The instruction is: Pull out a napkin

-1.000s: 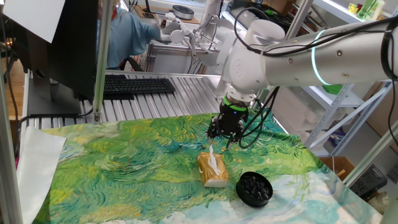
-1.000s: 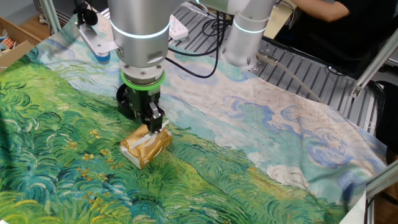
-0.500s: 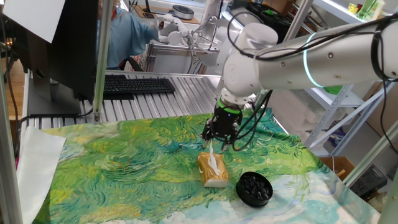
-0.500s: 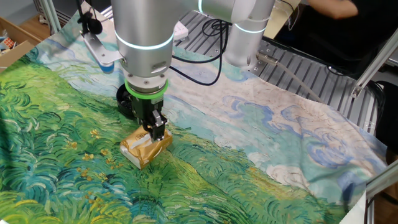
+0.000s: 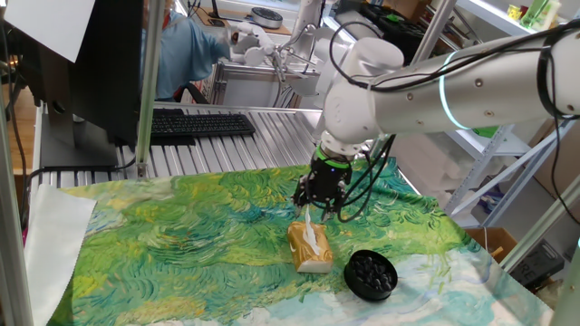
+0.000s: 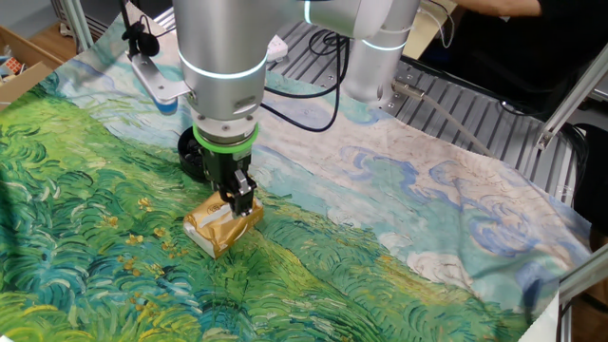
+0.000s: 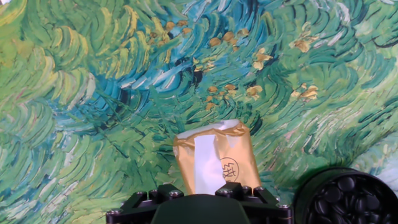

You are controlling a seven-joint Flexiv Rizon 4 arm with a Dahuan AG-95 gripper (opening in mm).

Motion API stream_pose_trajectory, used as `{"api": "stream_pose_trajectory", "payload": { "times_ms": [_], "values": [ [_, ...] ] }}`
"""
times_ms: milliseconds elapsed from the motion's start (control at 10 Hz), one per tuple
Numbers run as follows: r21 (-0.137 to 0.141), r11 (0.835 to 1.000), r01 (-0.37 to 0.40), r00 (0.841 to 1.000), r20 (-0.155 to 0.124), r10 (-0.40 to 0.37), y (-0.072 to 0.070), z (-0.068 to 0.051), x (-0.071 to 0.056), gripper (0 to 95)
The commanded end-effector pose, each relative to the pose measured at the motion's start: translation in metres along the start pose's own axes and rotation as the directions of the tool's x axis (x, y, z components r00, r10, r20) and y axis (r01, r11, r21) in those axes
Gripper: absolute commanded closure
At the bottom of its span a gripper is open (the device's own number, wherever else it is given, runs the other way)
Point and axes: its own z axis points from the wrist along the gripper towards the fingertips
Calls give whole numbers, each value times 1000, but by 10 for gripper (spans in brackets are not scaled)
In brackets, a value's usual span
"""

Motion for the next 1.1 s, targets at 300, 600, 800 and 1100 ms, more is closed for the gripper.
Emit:
{"api": "stream_pose_trajectory", "payload": {
  "times_ms": [300, 600, 800, 1100],
  "values": [
    [-5, 1000, -31, 999, 7, 31, 0, 6, 1, 380],
    [-6, 997, -83, 997, 4, 83, 0, 6, 1, 380],
    [-4, 997, -78, 997, 5, 79, 1, 6, 1, 380],
    [-4, 998, -62, 998, 6, 62, 1, 6, 1, 380]
  ]
}}
